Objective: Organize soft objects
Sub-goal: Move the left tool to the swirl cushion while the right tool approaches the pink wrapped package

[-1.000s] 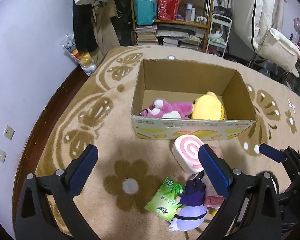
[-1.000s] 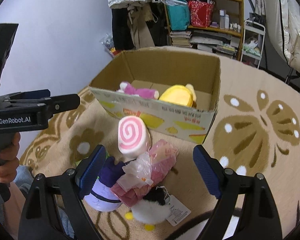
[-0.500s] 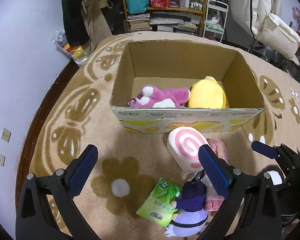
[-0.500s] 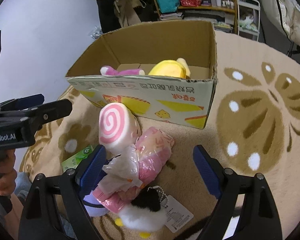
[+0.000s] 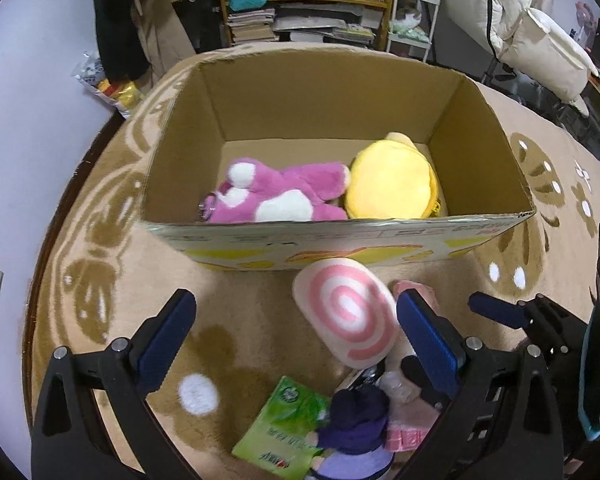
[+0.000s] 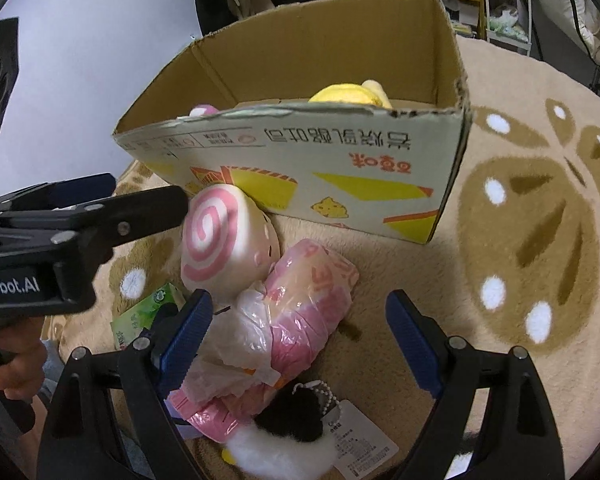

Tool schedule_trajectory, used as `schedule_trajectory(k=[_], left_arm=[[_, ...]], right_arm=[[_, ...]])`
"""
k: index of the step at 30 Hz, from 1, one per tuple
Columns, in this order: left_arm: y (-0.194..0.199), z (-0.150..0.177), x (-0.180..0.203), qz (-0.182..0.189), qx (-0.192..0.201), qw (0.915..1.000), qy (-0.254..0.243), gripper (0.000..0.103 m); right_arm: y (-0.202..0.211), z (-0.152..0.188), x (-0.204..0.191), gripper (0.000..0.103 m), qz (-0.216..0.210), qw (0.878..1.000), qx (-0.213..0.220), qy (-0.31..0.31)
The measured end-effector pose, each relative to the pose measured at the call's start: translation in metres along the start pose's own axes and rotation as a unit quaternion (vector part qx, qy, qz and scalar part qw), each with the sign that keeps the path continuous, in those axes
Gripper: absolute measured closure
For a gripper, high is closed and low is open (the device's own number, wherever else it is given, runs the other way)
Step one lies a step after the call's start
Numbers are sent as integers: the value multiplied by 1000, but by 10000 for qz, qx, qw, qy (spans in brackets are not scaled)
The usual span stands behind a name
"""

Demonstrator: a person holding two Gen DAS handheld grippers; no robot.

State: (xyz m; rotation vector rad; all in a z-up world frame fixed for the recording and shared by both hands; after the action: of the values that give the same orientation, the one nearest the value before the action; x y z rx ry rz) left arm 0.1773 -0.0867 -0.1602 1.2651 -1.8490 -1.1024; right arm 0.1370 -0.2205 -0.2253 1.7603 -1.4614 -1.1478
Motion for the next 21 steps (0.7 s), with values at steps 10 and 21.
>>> schedule_trajectory(k=[10,21], left_arm=[[-33,2,15,180,-370,9991,-56,3],[-53,0,17,157,-570,9982,-70,3]], right_arm=[[-14,3,0,10,-57,9998,-151,-64],[-27,7,-1,10,-177,9994,-260,-109]])
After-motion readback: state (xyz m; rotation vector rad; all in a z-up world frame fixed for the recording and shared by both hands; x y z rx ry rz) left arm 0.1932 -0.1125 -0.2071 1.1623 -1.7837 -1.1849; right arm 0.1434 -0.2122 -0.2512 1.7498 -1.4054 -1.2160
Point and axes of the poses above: each gripper's, at about its wrist camera, not at the fingertips, and y roughly against the way its jaws point, x to its right, z to its underside, the point moved 5 cm from there along -y, roughly the way its jaws point, and after that the axes turned 4 degrees about z, right-handed, at the moved point
